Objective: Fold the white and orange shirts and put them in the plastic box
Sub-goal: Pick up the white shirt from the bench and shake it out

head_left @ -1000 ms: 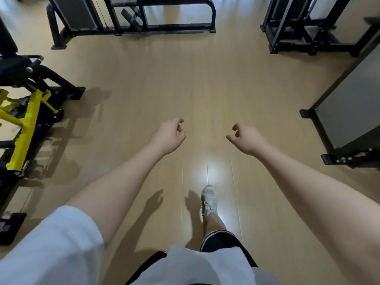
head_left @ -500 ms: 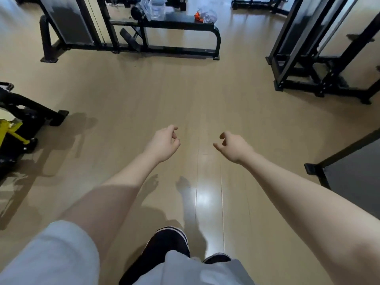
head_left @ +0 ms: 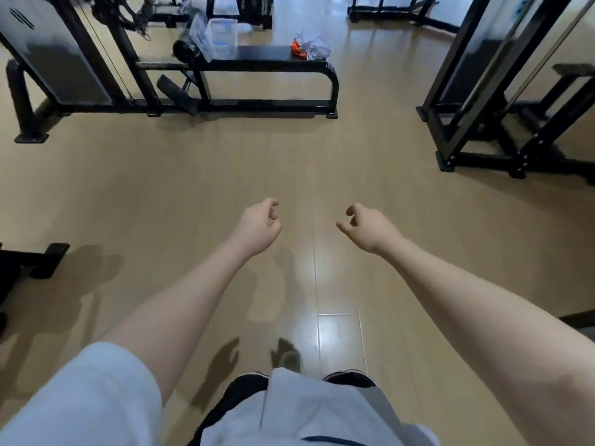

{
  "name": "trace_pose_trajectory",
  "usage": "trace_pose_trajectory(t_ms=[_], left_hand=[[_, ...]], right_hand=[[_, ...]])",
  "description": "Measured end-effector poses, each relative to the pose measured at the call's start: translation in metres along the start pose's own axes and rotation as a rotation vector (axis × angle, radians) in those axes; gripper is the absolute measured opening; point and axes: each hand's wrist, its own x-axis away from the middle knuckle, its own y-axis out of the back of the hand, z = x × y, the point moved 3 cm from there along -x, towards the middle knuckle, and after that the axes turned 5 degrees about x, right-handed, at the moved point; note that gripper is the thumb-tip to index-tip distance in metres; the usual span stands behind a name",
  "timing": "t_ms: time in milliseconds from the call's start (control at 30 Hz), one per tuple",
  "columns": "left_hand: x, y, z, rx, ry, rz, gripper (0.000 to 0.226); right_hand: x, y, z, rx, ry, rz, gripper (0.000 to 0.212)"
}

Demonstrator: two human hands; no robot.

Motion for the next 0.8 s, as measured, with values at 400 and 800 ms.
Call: trace_pose_trajectory(t_ms=[400, 800], left_hand=[[-0.302, 0.017, 0.015, 0.039, 0.015, 0.031, 0.042], [-0.670, 0.079, -0.021, 0.153, 0.062, -0.002, 0.041]], right_hand=[[-0.297, 0.059, 0.002, -0.002, -0.032, 0.020, 0.052], [-0.651, 0.211, 0.024, -0.055, 0.005, 0.048, 0.050]])
